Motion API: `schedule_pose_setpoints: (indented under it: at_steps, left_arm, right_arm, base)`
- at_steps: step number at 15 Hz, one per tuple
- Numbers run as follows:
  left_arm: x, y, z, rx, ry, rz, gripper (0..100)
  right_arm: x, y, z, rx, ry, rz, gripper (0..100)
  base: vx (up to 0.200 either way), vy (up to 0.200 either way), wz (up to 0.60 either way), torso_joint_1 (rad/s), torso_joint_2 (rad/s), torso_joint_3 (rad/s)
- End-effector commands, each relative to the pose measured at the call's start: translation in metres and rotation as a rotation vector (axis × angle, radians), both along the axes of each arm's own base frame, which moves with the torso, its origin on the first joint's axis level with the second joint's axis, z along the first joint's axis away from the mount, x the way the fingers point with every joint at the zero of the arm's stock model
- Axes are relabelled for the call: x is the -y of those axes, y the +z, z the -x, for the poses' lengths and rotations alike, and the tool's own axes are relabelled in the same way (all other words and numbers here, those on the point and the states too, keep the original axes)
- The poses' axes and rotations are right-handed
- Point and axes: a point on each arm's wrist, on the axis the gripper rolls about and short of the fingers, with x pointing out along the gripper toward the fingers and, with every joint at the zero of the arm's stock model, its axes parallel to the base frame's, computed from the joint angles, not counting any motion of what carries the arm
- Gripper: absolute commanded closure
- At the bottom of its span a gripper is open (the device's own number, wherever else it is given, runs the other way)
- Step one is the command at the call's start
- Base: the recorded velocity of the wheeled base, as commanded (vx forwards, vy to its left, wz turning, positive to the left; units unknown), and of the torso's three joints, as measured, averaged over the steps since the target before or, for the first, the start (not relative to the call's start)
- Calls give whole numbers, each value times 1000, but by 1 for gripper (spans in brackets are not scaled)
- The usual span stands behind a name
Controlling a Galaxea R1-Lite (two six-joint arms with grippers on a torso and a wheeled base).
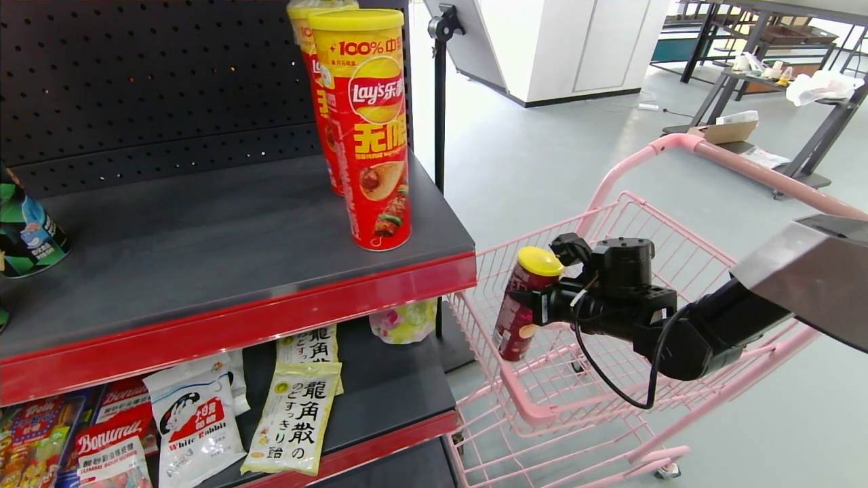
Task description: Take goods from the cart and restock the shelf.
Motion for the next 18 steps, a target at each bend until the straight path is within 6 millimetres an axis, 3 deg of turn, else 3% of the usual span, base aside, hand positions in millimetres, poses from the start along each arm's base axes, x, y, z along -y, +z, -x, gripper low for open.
schedule_pose_setpoints:
  at_steps: [1, 2, 5, 8, 9, 12, 13, 16, 18]
  left_arm:
    - [0, 0, 0, -1, 0, 0, 0]
    - [0, 1, -1, -6, 0, -2, 0]
    - [1, 5, -3, -9, -4, -2, 0]
    - [2, 14, -6, -6, -4, -1, 0]
    - [3, 21, -10, -15, -4, -4, 0]
    - [7, 31, -19, -21, -36, -13, 0]
    - [9, 35, -24, -14, -51, -22, 0]
    - [14, 46, -36, -11, -56, -30, 0]
    - [16, 49, -42, -23, -58, -35, 0]
  right_arm:
    - [0, -4, 1, -18, 3, 4, 100]
    - [0, -2, 2, -13, 0, 3, 100]
    - [7, 32, 18, 53, -16, -7, 100]
    - [27, 92, 44, 183, -48, -23, 100]
    - [42, 124, 59, 232, -85, 3, 100]
    - [62, 180, 106, 225, -213, 58, 100]
    - [69, 197, 132, 194, -224, 75, 100]
    - [81, 201, 192, 184, -208, 80, 100]
    - [87, 195, 214, 193, -202, 81, 100]
  base:
    - [0, 0, 0, 0, 0, 0]
    - [0, 0, 0, 0, 0, 0]
    - [0, 0, 0, 0, 0, 0]
    - [0, 0, 0, 0, 0, 0]
    - [0, 0, 0, 0, 0, 0]
    - [0, 0, 0, 0, 0, 0]
    - [0, 0, 0, 0, 0, 0]
    - [0, 0, 0, 0, 0, 0]
    - [0, 0, 0, 0, 0, 0]
